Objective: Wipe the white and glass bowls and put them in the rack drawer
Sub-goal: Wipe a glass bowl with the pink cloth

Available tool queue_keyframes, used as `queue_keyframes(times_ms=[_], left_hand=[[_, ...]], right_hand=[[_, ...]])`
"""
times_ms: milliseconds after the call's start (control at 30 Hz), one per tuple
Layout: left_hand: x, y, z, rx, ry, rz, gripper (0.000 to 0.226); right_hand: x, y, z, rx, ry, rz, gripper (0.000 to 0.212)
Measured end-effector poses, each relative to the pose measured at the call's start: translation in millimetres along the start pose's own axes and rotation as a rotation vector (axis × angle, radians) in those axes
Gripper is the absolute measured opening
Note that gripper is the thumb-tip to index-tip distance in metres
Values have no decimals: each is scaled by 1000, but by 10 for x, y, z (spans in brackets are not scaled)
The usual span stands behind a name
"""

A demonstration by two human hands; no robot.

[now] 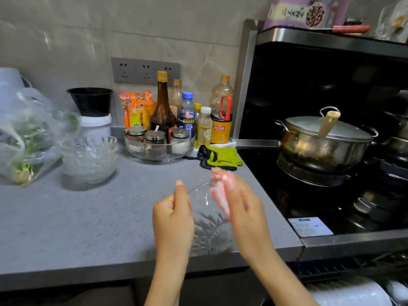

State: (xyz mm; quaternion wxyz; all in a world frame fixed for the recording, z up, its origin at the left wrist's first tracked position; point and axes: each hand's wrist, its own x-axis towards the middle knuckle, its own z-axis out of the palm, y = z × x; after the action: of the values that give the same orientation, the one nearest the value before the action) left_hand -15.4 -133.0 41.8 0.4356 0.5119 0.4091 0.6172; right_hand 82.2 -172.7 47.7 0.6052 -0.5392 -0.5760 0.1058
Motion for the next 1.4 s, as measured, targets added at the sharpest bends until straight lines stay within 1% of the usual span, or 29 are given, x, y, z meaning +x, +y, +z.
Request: queue_keyframes(times_ms=[33,100,133,167,200,300,333,367,400,433,500,533,567,600,667,700,767,833,867,900,933,1000,1033,1067,1133,1167,1200,1300,1400], left_hand=[[10,-28,6,-27,31,-18,62],[14,-50,24,-72,21,-30,62],[-4,-43,34,-95,-1,-36,61],[-26,-34,34,-101,-13,-34,61],[-48,-8,30,-94,-8,-20,63],[-83,96,1,-87,66,8,63],[-82,115,-9,-94,87,13,64],[-74,138,-10,-104,100,22,63],[-59,147,-5,-112,106,31,63],[-49,152,5,-115,98,37,61],[-56,141,41,-88,53,47,62],[-72,135,55,-63,26,50,64],[-87,131,60,-37,5,56,64],[-102,138,57,-14,-11,73,64],[-123,167,22,9,-30,104,62],[-128,188,-8,-9,-36,100,61],[-115,185,-71,-81,-53,48,60],[-76,150,-119,-170,-91,-34,77],[-53,115,-134,-222,-111,-80,83],[-26,76,-144,-270,-129,-121,85],[-11,57,-146,-306,-152,-152,84],[10,22,-141,-317,-196,-184,84],[18,13,-137,-285,-218,-176,84],[29,11,-131,-241,-236,-151,80],[68,72,-128,-156,-260,-71,57],[92,130,-130,-111,-279,-19,49],[111,185,-132,-67,-307,45,48],[125,277,-102,49,-420,199,60],[124,300,-33,98,-425,269,72]], right_hand=[[-77,1,52,-150,0,-91,40],[-162,13,133,-407,0,-309,43],[-162,11,147,-479,8,-388,44],[-141,13,145,-494,32,-413,44],[-94,23,121,-426,49,-367,44],[58,45,8,95,1,-14,45],[68,59,-9,187,-11,58,46],[53,41,-11,195,-15,50,46],[20,15,10,173,-10,3,44],[-7,-24,40,75,-1,-63,42],[-24,-80,89,-275,18,-252,43],[-20,-72,102,-411,37,-328,44],[0,-67,103,-461,46,-357,43],[27,-68,100,-421,41,-337,42],[76,-103,56,-203,-2,-190,42],[106,-123,17,-60,-19,-85,43],[158,-167,-81,229,-55,174,39],[170,-114,-141,366,-104,341,49],[170,-82,-161,385,-112,384,49],[173,-50,-176,409,-99,417,46],[171,-33,-188,431,-77,438,45],[170,-56,-203,400,-53,446,56],[179,-68,-218,379,-41,448,60],[191,-86,-242,369,-41,450,58],[233,-121,-306,348,-45,447,55],[256,-163,-330,311,-59,435,57],[279,-192,-356,265,-83,409,57],[312,-312,-378,198,-105,318,54],[310,-311,-373,191,-108,275,58]])
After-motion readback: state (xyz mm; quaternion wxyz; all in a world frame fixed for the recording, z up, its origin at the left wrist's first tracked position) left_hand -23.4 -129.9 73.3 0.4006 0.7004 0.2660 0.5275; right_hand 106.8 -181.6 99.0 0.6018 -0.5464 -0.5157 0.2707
